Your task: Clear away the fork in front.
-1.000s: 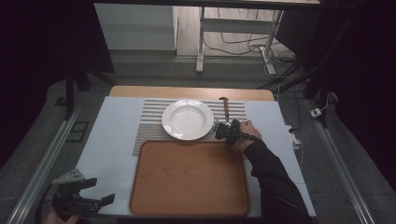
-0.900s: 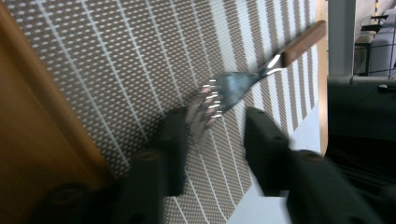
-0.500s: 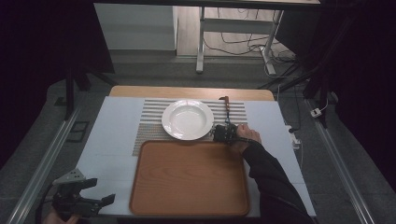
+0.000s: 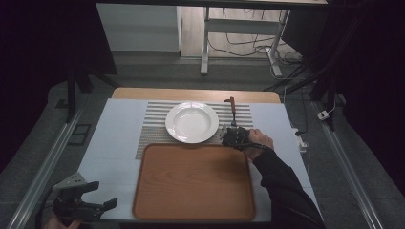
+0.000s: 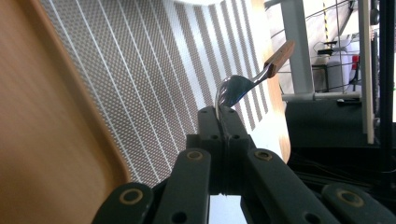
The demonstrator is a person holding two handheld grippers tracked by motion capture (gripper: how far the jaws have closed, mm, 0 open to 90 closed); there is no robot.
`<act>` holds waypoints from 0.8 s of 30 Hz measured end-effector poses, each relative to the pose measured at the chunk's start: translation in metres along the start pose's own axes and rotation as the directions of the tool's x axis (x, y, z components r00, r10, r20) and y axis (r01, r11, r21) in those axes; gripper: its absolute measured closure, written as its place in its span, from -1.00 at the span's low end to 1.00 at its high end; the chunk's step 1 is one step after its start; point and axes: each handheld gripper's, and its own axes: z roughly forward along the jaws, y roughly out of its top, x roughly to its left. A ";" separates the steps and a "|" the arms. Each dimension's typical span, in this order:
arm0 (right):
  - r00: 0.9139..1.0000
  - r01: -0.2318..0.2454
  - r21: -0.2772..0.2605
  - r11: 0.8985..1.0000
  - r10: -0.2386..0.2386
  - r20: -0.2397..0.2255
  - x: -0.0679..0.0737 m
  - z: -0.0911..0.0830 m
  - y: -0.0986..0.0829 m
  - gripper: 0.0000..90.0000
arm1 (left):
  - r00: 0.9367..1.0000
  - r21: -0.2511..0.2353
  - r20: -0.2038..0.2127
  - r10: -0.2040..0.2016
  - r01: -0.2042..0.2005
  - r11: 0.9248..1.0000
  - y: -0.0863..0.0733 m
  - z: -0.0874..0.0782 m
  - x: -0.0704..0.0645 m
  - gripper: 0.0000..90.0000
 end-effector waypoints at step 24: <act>0.880 -0.444 -0.235 0.865 0.371 -0.298 -0.009 -0.073 -0.029 1.00 | 0.997 -0.003 0.034 0.065 -0.065 0.998 0.007 0.005 -0.007 -1.00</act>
